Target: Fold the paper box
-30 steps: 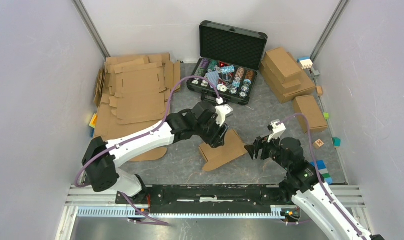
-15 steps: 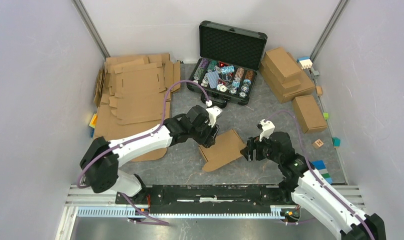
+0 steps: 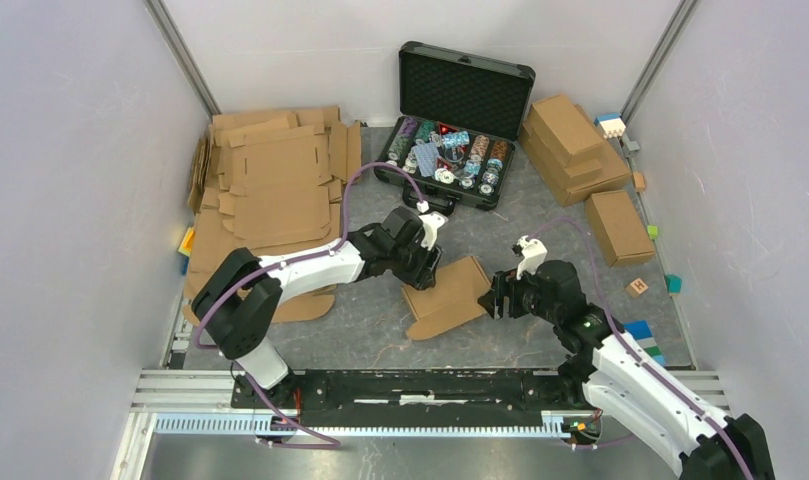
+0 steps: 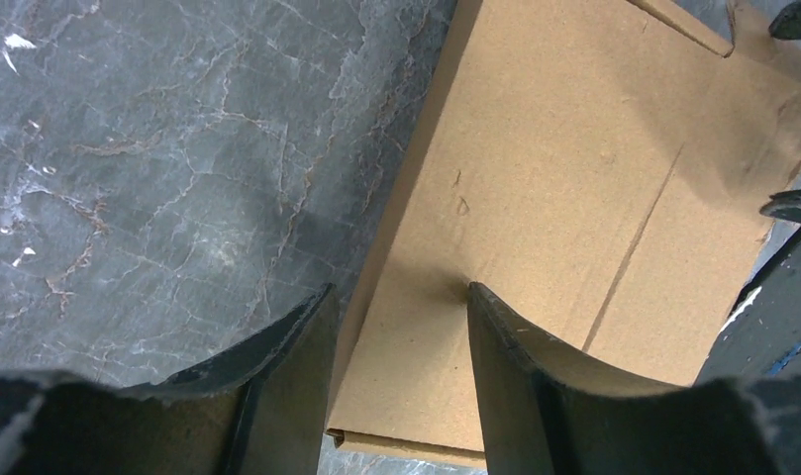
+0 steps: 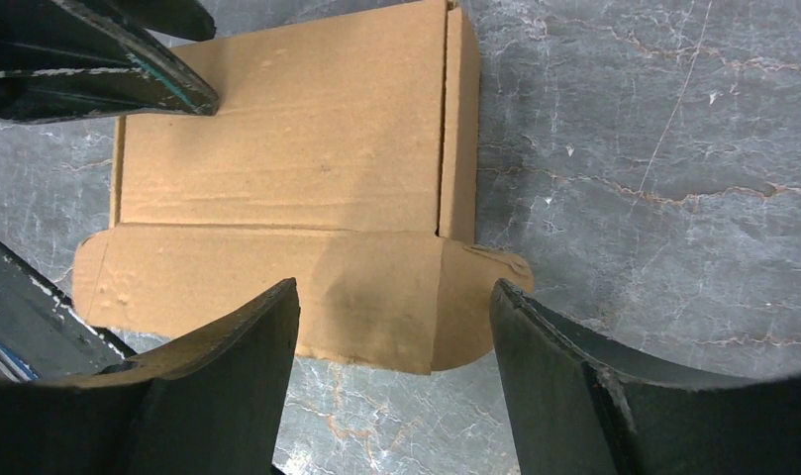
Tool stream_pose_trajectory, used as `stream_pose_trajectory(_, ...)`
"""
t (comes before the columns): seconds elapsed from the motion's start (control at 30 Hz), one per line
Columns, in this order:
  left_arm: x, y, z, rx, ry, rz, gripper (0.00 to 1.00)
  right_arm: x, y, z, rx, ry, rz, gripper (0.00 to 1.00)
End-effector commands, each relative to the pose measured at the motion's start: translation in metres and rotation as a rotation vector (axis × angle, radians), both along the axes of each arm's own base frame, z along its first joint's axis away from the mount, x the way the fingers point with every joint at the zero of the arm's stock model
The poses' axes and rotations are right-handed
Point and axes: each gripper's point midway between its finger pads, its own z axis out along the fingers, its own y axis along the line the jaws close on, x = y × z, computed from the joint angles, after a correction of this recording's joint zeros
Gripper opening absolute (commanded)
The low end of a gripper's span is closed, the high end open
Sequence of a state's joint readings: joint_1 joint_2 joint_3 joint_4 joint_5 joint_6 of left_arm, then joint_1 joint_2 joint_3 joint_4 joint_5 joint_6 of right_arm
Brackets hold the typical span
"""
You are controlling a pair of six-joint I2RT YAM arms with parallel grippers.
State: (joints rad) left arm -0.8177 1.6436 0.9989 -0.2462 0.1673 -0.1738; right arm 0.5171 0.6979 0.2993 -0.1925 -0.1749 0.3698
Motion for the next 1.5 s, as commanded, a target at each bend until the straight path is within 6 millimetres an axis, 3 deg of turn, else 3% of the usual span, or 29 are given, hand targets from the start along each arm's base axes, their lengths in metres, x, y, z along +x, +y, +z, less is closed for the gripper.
stream_pose_trajectory(0.0,0.005,-0.002,-0.004,-0.042,-0.012,-0.018,0.57,0.005,0.000,0.029,0.024,-0.074,-0.010,0.76)
stream_pose_trajectory(0.23,0.008,0.000,-0.002,-0.147,-0.003,-0.015,0.57,-0.017,-0.015,0.046,0.028,-0.068,-0.032,0.71)
stream_pose_trajectory(0.4,0.006,0.001,0.004,-0.183,0.013,-0.001,0.57,-0.044,-0.008,0.021,0.136,0.033,-0.015,0.61)
stream_pose_trajectory(0.5,0.004,0.000,0.005,-0.206,0.034,0.004,0.57,-0.049,0.001,0.005,0.237,0.062,-0.025,0.40)
stream_pose_trajectory(0.57,0.001,-0.002,0.005,-0.237,0.067,-0.006,0.57,-0.052,0.008,-0.014,0.283,0.103,-0.020,0.01)
stream_pose_trajectory(0.7,0.000,-0.009,0.006,-0.306,0.125,-0.017,0.57,-0.055,0.017,-0.041,0.359,0.149,-0.019,0.00)
stream_pose_trajectory(0.87,0.000,-0.009,-0.001,-0.315,0.166,-0.006,0.56,-0.041,0.023,-0.040,0.464,0.088,-0.058,0.00)
stream_pose_trajectory(1.07,0.007,-0.001,-0.010,-0.283,0.173,0.037,0.56,-0.025,0.014,-0.021,0.318,0.011,-0.057,0.00)
stream_pose_trajectory(1.3,0.022,0.019,-0.022,-0.215,0.154,0.133,0.56,-0.015,0.021,-0.002,0.216,-0.020,0.035,0.00)
stream_pose_trajectory(1.47,0.028,0.037,-0.032,-0.152,0.158,0.201,0.56,-0.003,0.019,0.024,0.095,-0.066,0.095,0.01)
